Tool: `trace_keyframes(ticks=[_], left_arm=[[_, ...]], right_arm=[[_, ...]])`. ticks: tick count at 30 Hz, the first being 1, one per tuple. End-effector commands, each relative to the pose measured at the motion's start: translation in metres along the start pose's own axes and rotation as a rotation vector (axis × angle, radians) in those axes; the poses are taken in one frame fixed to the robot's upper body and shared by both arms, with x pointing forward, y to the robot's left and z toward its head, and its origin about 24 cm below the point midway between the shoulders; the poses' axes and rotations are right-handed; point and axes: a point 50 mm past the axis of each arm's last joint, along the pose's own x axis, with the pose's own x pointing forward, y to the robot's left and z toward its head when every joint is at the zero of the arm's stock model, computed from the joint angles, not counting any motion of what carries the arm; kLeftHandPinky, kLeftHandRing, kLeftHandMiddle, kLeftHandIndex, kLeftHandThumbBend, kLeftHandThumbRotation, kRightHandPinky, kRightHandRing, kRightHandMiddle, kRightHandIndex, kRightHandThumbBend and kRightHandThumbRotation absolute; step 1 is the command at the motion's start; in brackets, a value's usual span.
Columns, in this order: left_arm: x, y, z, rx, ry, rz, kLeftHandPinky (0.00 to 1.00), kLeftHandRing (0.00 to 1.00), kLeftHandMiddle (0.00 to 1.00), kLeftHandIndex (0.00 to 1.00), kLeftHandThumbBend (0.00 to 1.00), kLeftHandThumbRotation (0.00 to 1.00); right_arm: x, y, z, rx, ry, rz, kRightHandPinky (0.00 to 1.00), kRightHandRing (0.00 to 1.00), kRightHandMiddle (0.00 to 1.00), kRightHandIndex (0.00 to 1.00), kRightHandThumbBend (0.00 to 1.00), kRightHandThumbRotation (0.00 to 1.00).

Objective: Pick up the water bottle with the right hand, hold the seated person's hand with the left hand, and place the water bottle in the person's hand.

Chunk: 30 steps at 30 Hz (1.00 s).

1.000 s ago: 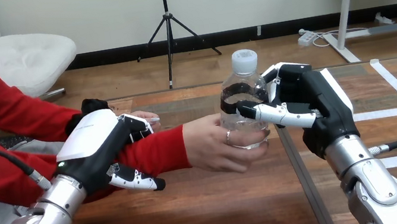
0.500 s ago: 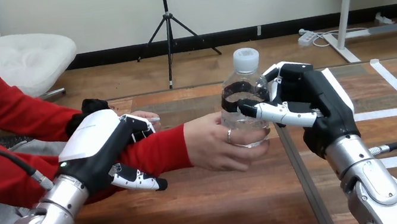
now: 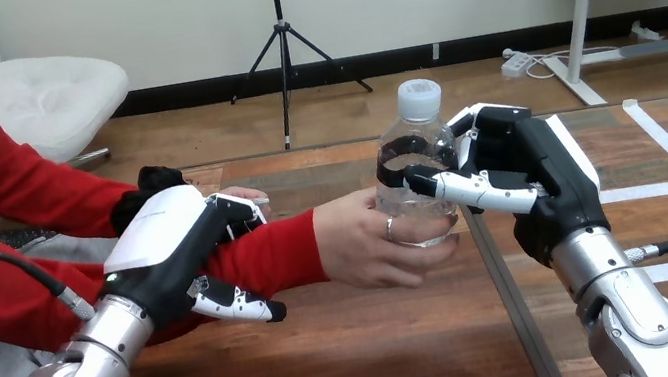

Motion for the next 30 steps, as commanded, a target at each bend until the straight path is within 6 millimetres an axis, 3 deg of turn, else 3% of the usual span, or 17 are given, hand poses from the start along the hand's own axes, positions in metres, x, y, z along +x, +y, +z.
trace_keyframes(ticks=[1, 5, 12, 30], left_arm=[[0.017, 0.003, 0.016, -0.021, -0.078, 0.027, 0.35, 0.41, 0.47, 0.47, 0.89, 0.05], [0.017, 0.003, 0.016, -0.012, -0.068, 0.026, 0.39, 0.45, 0.50, 0.50, 0.90, 0.09], [0.016, 0.003, 0.015, -0.008, -0.061, 0.028, 0.48, 0.52, 0.57, 0.58, 0.93, 0.17], [0.013, -0.001, 0.011, -0.009, -0.040, 0.024, 0.64, 0.70, 0.74, 0.76, 1.00, 0.33]], right_arm=[[0.019, 0.006, 0.021, -0.005, -0.081, 0.029, 0.04, 0.08, 0.13, 0.15, 0.59, 0.00], [0.020, 0.004, 0.019, -0.041, -0.067, 0.019, 0.09, 0.12, 0.19, 0.22, 0.66, 0.00], [0.021, 0.001, 0.016, -0.043, -0.047, 0.004, 0.24, 0.25, 0.33, 0.38, 0.78, 0.11], [0.015, -0.004, 0.015, -0.130, -0.012, 0.007, 0.57, 0.64, 0.71, 0.76, 0.90, 0.42]])
